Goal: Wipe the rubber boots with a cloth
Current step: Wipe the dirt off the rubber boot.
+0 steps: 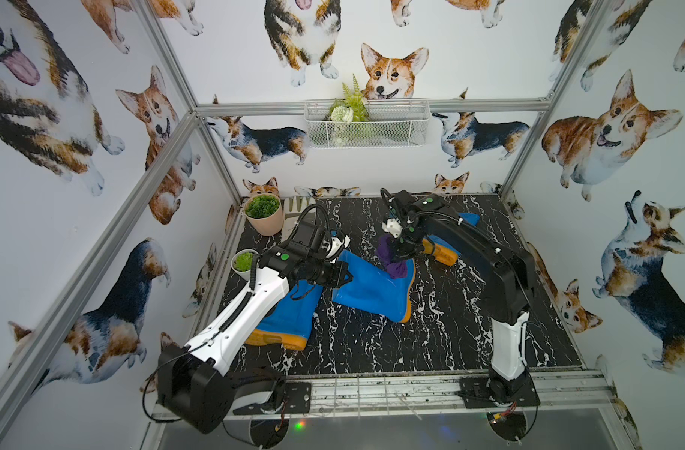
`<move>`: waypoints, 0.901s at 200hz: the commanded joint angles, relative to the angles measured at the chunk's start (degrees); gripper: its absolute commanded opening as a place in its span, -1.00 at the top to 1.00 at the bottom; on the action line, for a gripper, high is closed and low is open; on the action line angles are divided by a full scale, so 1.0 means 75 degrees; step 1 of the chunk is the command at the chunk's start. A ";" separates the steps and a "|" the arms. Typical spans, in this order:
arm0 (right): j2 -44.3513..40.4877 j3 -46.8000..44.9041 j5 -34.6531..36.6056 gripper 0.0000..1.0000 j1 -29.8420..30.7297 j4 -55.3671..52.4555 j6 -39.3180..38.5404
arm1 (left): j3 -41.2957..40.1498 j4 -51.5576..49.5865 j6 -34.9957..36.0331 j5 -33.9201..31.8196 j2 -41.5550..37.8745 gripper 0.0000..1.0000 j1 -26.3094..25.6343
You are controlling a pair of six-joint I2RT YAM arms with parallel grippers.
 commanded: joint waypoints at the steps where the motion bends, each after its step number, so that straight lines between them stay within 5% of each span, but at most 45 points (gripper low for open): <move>1: 0.0585 0.0245 -0.0311 1.00 0.0049 -0.0807 -0.0600 | 0.0071 0.0058 0.0055 0.0177 -0.0005 1.00 -0.0011; 61: 0.2292 0.1767 0.1271 1.00 -0.0897 -0.1543 -0.0240 | -0.0069 0.0035 0.0045 0.0212 -0.0140 1.00 -0.0008; 95: 0.2401 0.3501 0.2329 1.00 -0.1227 -0.1384 0.0110 | -0.0081 0.0070 -0.0045 0.0218 -0.0111 1.00 -0.0011; 120: 0.2080 0.4382 0.2219 1.00 -0.1236 -0.1414 0.0318 | -0.0070 0.0104 -0.0204 -0.0008 -0.0156 1.00 -0.0006; 135: 0.1124 0.3310 0.1980 1.00 -0.1140 -0.0626 0.0470 | -0.0124 0.0179 -0.0403 -0.0251 -0.0228 1.00 0.0000; 180: -0.2980 -0.3132 0.0332 1.00 -0.0475 0.3980 0.0925 | -0.0406 0.0497 -0.0693 -0.0356 -0.0172 1.00 0.0011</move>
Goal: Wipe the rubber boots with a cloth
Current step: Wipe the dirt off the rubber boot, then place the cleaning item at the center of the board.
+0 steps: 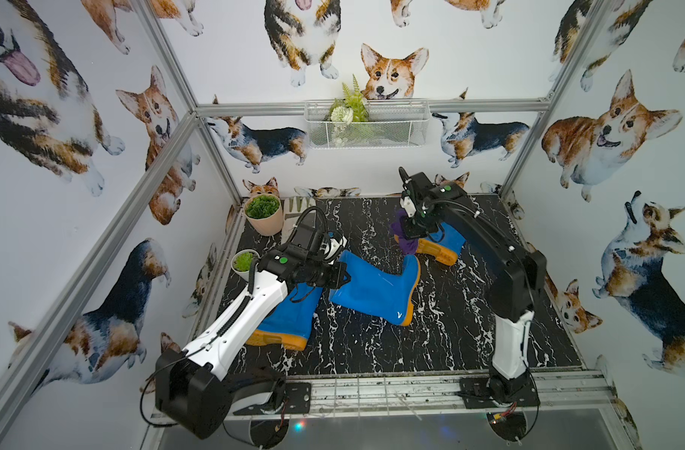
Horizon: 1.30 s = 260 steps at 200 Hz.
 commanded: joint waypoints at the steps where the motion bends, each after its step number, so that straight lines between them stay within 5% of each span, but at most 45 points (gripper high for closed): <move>1: -0.1465 -0.2197 -0.1139 1.00 0.0330 0.2767 0.0341 | -0.0101 0.0273 -0.0158 -0.0056 0.0039 1.00 0.0005; 47: -0.2558 -0.5122 -0.2409 1.00 0.1094 0.4001 -0.0167 | -0.0273 0.0685 -0.0361 0.0397 0.0131 1.00 0.0047; 70: -0.2439 -0.5334 -0.1826 1.00 0.1011 0.3807 -0.0558 | -0.0232 0.0673 -0.0384 0.0493 0.0158 1.00 0.0047; 87: -0.2178 -0.5145 -0.1036 1.00 0.0424 0.3189 -0.0641 | -0.0168 0.0531 -0.0319 0.0590 0.0118 1.00 0.0046; 115: -0.1795 -0.4815 -0.0789 1.00 -0.1260 0.2878 0.0110 | -0.0167 0.0377 -0.0230 0.0619 -0.0016 1.00 0.0046; 135: -0.1769 -0.4353 -0.0883 1.00 -0.1646 0.2809 0.0331 | -0.0203 0.0376 -0.0253 0.0653 -0.0031 1.00 0.0047; 162: -0.2093 -0.4190 -0.1547 1.00 -0.1275 0.2940 0.0327 | -0.0173 0.0408 -0.0310 0.0616 -0.0065 1.00 0.0044; 208: -0.3173 -0.5426 -0.1444 1.00 0.0951 0.3254 -0.0041 | -0.0156 0.0537 -0.0393 0.0600 0.0045 1.00 0.0047; 260: -0.3503 -0.6748 -0.1760 1.00 0.0633 0.3988 0.0278 | -0.0155 0.0516 -0.0394 0.0758 -0.0011 1.00 0.0045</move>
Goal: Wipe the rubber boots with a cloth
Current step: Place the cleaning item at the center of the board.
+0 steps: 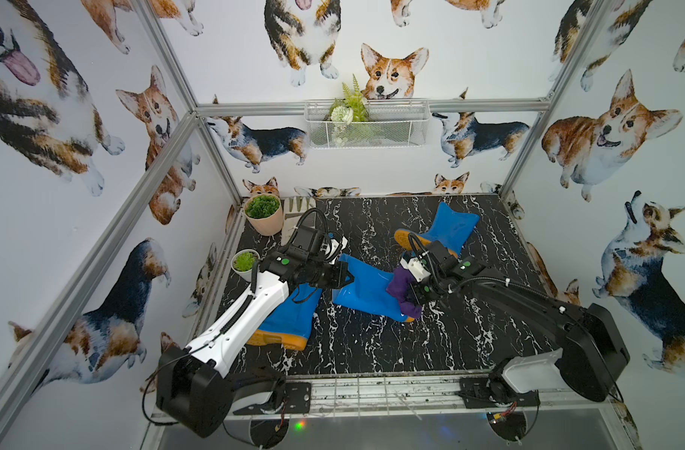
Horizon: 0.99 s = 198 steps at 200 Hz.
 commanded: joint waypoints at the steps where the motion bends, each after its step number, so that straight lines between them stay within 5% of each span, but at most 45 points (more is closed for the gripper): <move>1: 0.0123 -0.0090 -0.0206 1.00 -0.0347 0.0678 0.0115 | 0.0054 0.0068 0.0034 0.0212 -0.0041 1.00 0.0002; 57: 0.1393 0.1153 0.0024 1.00 -0.2860 0.0172 0.1429 | -0.0057 -0.0103 -0.0094 0.0044 -0.0390 1.00 -0.0012; 126: -0.0682 0.0245 0.1234 0.92 -0.2977 -0.1730 0.1085 | 0.0309 -0.0402 -0.0050 0.0058 -0.0548 1.00 -0.0006; 145: -0.1096 0.0336 0.1376 0.70 -0.2977 -0.2323 0.1223 | 0.0631 -0.0505 0.0029 0.0030 -0.0536 1.00 0.0003; 173: -0.0953 0.0990 0.1784 -0.13 -0.2561 -0.3330 0.1193 | 0.0927 -0.0495 -0.0140 -0.0468 -0.0411 1.00 -0.0010; 198: -0.0672 0.1567 0.2808 -0.38 -0.1867 -0.3978 0.1153 | 0.0942 -0.0418 -0.0163 -0.0564 -0.0347 1.00 -0.0007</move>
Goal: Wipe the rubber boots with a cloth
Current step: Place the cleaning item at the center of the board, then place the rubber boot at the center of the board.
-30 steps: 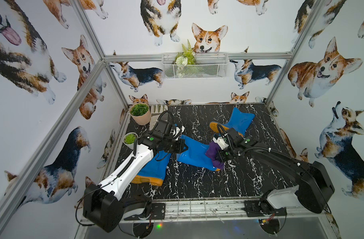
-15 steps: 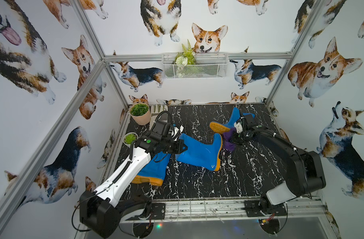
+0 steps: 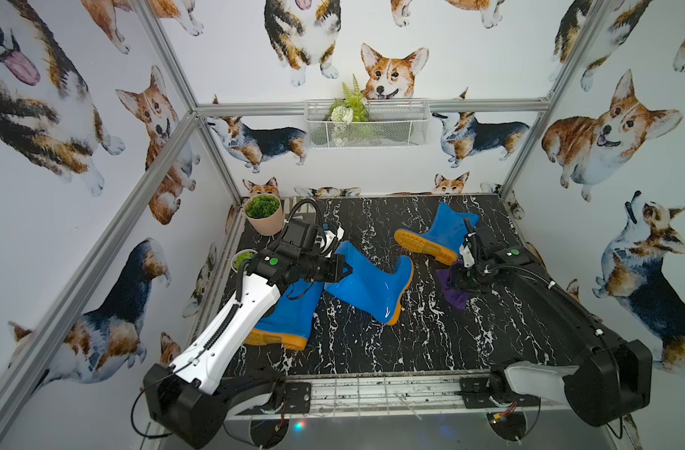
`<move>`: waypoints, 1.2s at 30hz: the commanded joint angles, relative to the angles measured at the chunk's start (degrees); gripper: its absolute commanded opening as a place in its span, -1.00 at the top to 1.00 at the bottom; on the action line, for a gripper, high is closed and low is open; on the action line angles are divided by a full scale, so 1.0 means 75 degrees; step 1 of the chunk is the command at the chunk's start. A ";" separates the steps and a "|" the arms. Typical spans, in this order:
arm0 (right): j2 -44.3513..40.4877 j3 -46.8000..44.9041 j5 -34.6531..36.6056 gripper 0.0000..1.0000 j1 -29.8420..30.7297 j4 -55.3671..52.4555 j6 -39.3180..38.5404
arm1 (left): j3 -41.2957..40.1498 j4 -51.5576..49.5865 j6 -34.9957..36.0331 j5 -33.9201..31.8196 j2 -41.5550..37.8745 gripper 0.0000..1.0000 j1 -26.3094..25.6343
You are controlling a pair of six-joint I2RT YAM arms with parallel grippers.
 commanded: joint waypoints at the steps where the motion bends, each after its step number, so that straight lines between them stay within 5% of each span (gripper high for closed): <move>1: 0.0239 0.0552 0.1284 -0.39 0.0587 -0.1178 -0.0008 | 0.0063 0.0147 -0.0042 -0.0249 0.0039 1.00 0.0004; 6: 0.0196 0.0746 0.1482 -0.84 0.0844 -0.1390 0.0293 | -0.0248 0.0838 -0.0352 0.0168 -0.0144 1.00 0.0000; 10: -0.0257 0.0576 0.1296 -0.93 0.0978 -0.1044 0.0463 | -0.0505 0.1207 -0.0452 0.0328 -0.0310 1.00 -0.0002; 23: -0.0507 -0.0156 0.0726 -0.61 0.3296 0.1823 0.0898 | 0.1662 -0.0495 0.0672 0.0043 0.0528 1.00 -0.0009; 28: 0.0502 -0.0102 -0.0169 -0.14 0.3673 0.3922 0.0945 | 0.2491 -0.1021 0.1289 0.0123 0.1100 1.00 -0.0007; 36: 0.3142 0.1567 -0.0846 -0.07 0.4102 0.5689 0.0447 | 0.4090 -0.1867 0.2223 -0.0444 0.2354 1.00 0.0009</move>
